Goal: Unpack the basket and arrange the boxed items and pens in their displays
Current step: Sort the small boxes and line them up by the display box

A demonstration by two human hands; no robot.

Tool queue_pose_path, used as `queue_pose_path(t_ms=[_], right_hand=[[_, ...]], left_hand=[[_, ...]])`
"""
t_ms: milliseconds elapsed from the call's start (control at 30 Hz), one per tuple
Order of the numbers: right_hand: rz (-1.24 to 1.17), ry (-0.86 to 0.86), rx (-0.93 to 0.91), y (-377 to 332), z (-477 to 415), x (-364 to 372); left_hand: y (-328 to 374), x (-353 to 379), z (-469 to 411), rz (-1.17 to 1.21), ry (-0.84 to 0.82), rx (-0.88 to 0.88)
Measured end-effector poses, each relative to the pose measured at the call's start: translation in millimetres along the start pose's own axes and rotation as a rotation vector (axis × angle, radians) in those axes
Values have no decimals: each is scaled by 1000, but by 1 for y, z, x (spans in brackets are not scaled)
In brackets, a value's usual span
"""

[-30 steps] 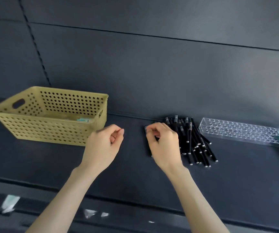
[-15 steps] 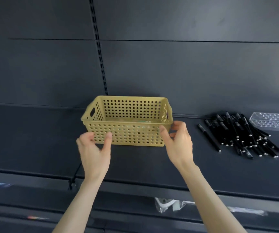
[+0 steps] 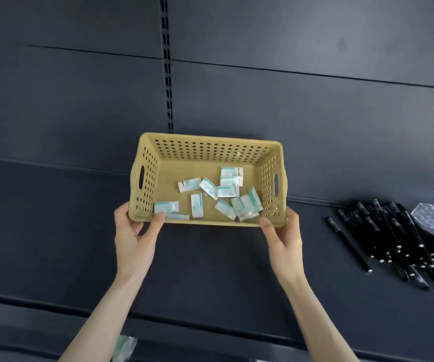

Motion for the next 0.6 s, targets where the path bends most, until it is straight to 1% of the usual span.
queue_pose_path(t_ms=[67, 200, 300, 367, 467, 600], right_hand=[[37, -23, 0, 10, -2, 4], [206, -1, 43, 21, -9, 8], [359, 41, 111, 24, -11, 9], [510, 73, 160, 25, -11, 12], [693, 118, 184, 24, -9, 16], [790, 145, 179, 21, -6, 18]], left_hand=[[-11, -3, -7, -42, -62, -16], [-23, -7, -24, -275, -197, -14], [-27, -6, -32, -422, -285, -1], [-30, -4, -36, -519, -331, -5], [-31, -2, -35, -682, -362, -6], [-32, -3, -34, -799, -362, -6]])
Point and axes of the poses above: each hand's wrist, its own z-axis away from the middle knuckle, its own x-axis out of the palm, y = z × x, the point moved 4 cm from there along -z, towards the middle knuckle, and after that the axes turned 9 degrees about x, right-handed, at the moved point
